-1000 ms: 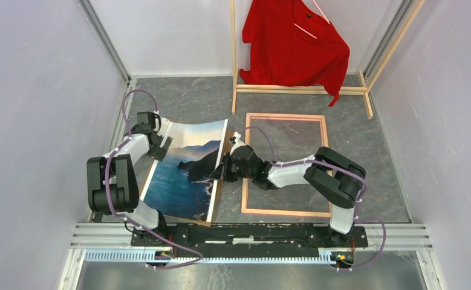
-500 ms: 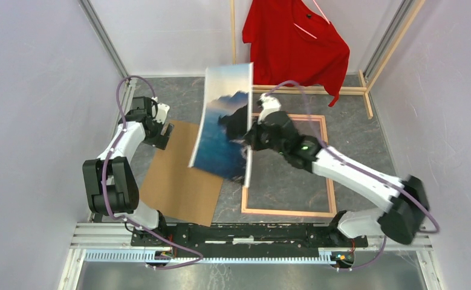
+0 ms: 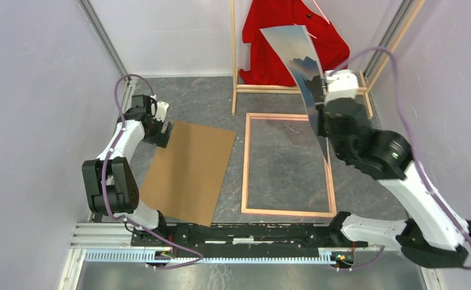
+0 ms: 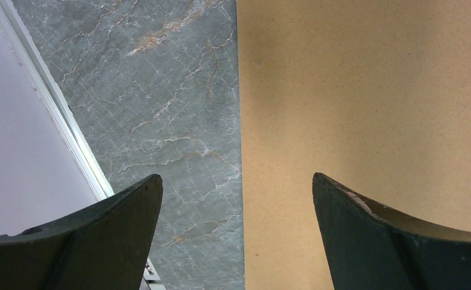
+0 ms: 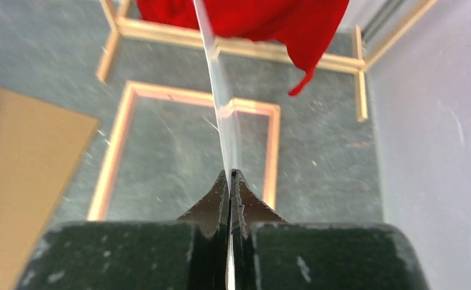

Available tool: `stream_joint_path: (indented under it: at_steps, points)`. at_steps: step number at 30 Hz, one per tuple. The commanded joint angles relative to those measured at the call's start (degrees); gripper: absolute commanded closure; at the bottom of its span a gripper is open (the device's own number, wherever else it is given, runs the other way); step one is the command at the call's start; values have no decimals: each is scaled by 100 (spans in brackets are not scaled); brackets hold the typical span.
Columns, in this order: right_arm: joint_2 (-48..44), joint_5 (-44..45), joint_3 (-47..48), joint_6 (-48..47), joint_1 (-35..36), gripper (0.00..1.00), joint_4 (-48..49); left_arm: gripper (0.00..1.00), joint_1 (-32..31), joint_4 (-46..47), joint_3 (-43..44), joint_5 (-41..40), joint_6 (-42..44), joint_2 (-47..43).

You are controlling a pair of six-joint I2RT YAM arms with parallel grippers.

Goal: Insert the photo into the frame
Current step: Pick up the photo at the center of the board, then place the photo in the photo frame.

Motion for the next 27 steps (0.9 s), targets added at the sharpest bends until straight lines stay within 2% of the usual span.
stream_joint_path:
  at_steps: [1,5,9,18,21,27]
  points:
    - [1023,445,191,-153,219,100,-1444,0,20,-39,51,35,-217,-206]
    - [1550,340,144,-201,564,100,-1709,0,25,-43,-47,15,-183,-292]
    - [1795,-467,-200,-1,636,100,-1695,0,17,-39,-78,86,-190,-289]
    - [2554,-1809,-451,1185,646,100,-1442,0,15,62,-281,94,-178,-318]
    - [2500,-2218,-807,1603,652,100,-757,0,16,84,-348,111,-148,-365]
    - [2819,-2332,-937,2434,654,100,-703,0,17,93,-404,129,-107,-378]
